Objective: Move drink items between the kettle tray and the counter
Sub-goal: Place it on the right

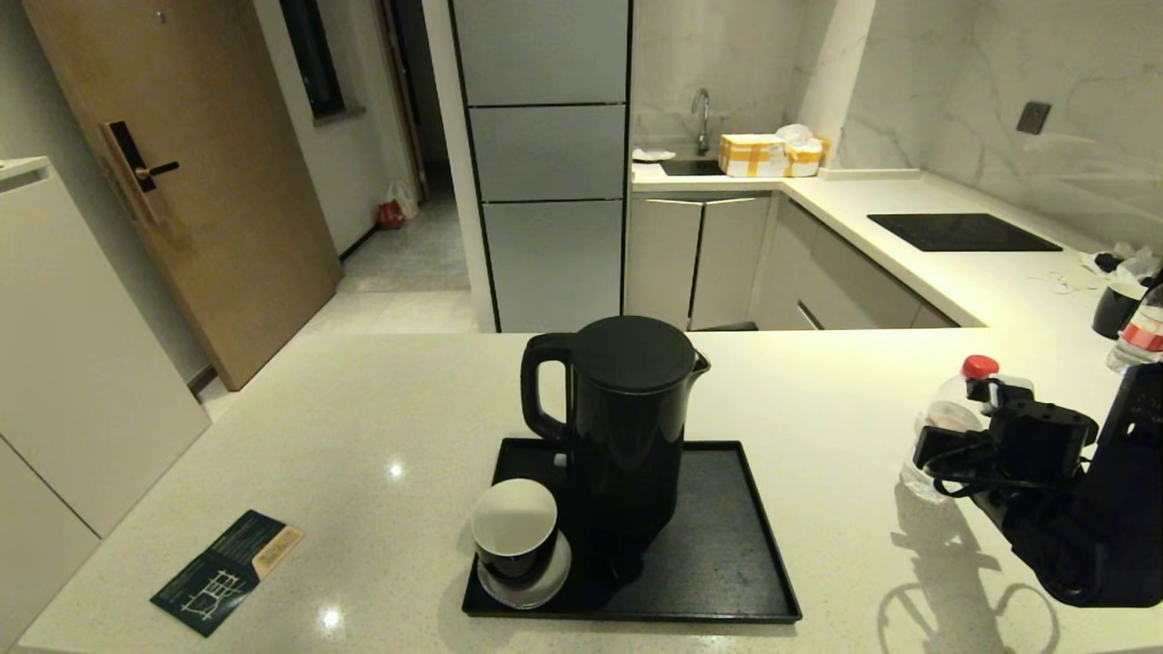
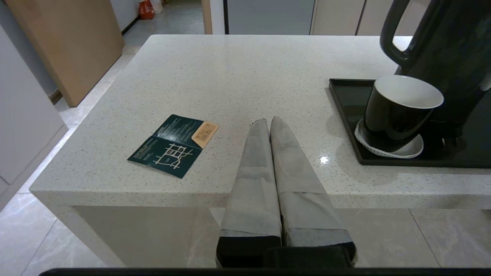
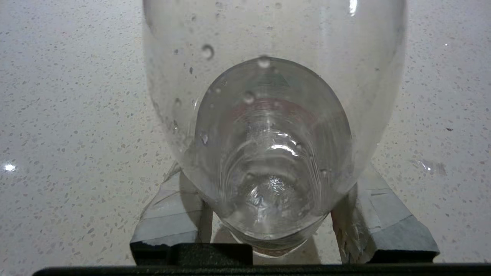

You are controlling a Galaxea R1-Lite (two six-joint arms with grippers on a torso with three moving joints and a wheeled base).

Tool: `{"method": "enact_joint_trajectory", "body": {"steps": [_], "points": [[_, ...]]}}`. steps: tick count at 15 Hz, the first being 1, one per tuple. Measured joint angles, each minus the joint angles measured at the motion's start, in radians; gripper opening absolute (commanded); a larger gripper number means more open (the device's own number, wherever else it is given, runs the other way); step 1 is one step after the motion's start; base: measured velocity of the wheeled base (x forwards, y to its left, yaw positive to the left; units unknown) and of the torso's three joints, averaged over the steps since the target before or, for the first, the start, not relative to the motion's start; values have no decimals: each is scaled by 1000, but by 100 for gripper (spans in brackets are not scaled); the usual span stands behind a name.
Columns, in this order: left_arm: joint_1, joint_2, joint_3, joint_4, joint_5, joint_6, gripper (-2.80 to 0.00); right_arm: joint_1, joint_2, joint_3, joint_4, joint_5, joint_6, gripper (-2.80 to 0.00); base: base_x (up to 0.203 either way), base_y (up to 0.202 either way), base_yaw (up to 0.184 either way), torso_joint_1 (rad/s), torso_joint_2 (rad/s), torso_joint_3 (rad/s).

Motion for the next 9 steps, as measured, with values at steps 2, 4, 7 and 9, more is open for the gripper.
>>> {"method": "enact_joint_trajectory", "body": {"steps": [2, 4, 7, 9], "points": [[1, 0, 0, 0, 0, 0, -280, -1, 7, -5, 6, 0, 2, -280, 0, 0, 0, 0, 0, 0], [1, 0, 0, 0, 0, 0, -280, -1, 9, -5, 8, 0, 3, -280, 0, 0, 0, 0, 0, 0], [1, 0, 0, 0, 0, 0, -280, -1, 9, -1, 9, 0, 5, -280, 0, 0, 0, 0, 0, 0], [1, 0, 0, 0, 0, 0, -280, -1, 11, 1, 11, -4, 2, 0, 0, 0, 0, 0, 0, 0]]}}
